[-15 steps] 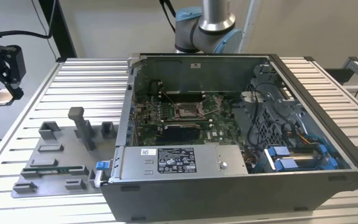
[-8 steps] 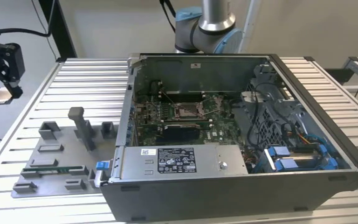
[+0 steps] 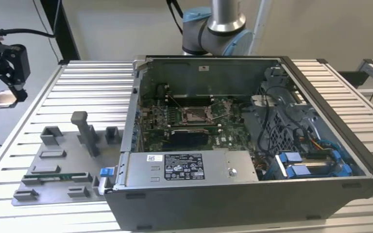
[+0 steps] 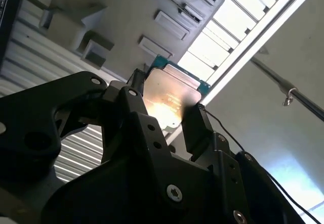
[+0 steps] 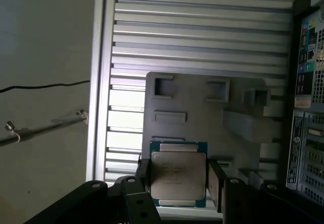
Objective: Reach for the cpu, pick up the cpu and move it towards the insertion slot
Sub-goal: 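Pick up the cpu and move it towards the insertion slot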
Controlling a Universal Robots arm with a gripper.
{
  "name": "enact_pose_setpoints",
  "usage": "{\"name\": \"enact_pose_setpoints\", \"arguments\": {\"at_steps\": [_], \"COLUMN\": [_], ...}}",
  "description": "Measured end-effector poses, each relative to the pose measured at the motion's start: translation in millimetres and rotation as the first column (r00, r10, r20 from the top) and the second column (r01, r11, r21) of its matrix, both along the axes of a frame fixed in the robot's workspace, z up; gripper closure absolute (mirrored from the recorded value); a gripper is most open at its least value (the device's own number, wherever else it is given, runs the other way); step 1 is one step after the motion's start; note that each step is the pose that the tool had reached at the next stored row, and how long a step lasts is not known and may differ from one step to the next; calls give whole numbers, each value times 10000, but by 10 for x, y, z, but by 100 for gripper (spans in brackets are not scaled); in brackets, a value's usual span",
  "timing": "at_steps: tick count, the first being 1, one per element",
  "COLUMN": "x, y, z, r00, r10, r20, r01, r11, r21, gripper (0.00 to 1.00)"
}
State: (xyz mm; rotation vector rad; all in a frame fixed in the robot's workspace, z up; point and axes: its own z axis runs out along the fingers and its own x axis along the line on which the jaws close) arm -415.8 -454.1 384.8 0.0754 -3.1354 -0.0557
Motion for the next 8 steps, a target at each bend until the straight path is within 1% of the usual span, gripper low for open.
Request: {"name": "enact_pose_setpoints", "arguments": {"at_steps": [8], "x": [145], "y": [0], "z": [0], "r00": [10000], "r10": [-1], "r20": [0], "r01": [1], "r11": [10000], "r21": [0], "gripper": [100]}}
